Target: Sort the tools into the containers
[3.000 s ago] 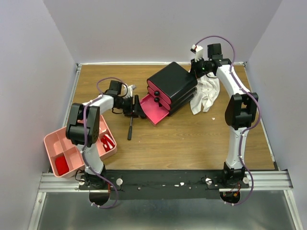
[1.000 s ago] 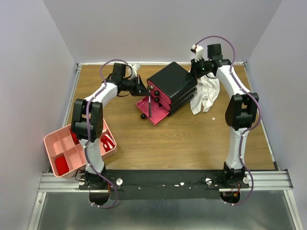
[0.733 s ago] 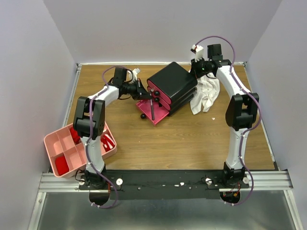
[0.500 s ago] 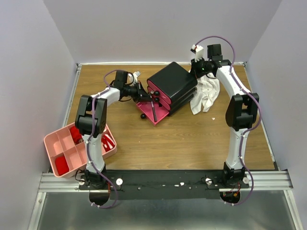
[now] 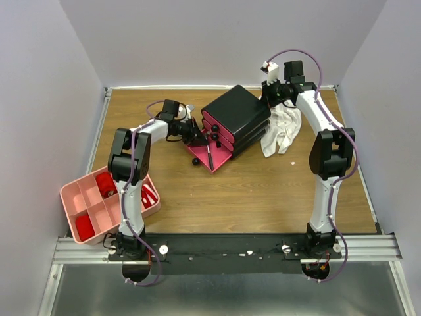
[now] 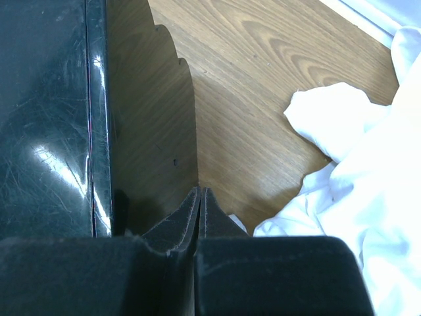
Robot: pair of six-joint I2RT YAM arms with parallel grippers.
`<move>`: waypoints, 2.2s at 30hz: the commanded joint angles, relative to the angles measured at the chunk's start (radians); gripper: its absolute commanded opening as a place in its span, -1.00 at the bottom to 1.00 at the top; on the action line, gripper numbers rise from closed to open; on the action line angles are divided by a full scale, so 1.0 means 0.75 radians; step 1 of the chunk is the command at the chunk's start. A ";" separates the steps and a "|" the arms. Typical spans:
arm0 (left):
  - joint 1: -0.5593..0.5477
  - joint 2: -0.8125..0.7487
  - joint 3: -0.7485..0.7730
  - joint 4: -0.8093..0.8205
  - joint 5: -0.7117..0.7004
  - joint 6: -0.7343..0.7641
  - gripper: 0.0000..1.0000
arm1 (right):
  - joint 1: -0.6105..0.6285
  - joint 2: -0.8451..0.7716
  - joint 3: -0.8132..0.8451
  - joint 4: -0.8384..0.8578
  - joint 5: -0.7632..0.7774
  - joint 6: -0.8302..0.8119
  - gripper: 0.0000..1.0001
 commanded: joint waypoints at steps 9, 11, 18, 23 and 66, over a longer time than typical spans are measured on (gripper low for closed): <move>-0.022 -0.062 0.167 -0.312 -0.192 0.282 0.21 | 0.086 0.091 -0.073 -0.088 0.074 -0.038 -0.85; -0.010 -0.090 0.120 -0.309 -0.196 0.284 0.22 | 0.088 0.099 -0.057 -0.092 0.064 -0.036 -0.85; -0.004 -0.109 0.099 -0.274 -0.210 0.298 0.20 | 0.086 0.104 -0.042 -0.090 0.064 -0.034 -0.85; 0.016 -0.176 0.132 -0.225 -0.116 0.294 0.19 | 0.086 0.087 -0.061 -0.082 0.074 -0.044 -0.85; -0.006 0.034 -0.007 0.201 0.254 0.203 -1.00 | 0.092 0.112 -0.055 -0.115 0.035 -0.046 -0.85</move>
